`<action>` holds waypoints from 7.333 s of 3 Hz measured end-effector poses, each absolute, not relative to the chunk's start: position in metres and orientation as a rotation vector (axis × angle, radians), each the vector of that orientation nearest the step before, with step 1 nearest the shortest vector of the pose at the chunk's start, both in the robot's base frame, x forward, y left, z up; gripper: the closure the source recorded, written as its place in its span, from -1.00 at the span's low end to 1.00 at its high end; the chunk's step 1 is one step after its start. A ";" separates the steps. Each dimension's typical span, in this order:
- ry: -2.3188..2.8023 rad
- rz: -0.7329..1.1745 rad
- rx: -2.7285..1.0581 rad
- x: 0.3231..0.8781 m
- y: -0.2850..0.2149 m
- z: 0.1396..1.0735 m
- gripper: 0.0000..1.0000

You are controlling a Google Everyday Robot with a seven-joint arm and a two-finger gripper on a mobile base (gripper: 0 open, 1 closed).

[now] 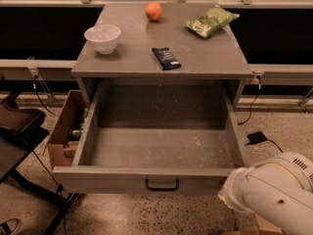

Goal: Close top drawer

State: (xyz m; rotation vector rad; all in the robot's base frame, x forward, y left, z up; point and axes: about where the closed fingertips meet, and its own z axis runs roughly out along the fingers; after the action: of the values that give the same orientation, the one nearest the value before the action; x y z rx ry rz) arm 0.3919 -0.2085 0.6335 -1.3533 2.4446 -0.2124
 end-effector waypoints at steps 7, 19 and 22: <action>2.105 -0.170 -1.401 0.575 -0.187 0.651 1.00; 1.996 -0.227 -1.407 0.673 -0.201 0.661 -0.51; 1.877 -0.356 -1.750 0.620 -0.197 0.750 0.89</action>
Offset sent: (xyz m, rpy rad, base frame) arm 0.0740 0.0048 -0.0051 0.0503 -0.1225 0.0574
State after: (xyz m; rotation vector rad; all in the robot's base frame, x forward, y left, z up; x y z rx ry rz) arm 0.6202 -0.1965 0.7501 -1.7497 1.8774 -0.3563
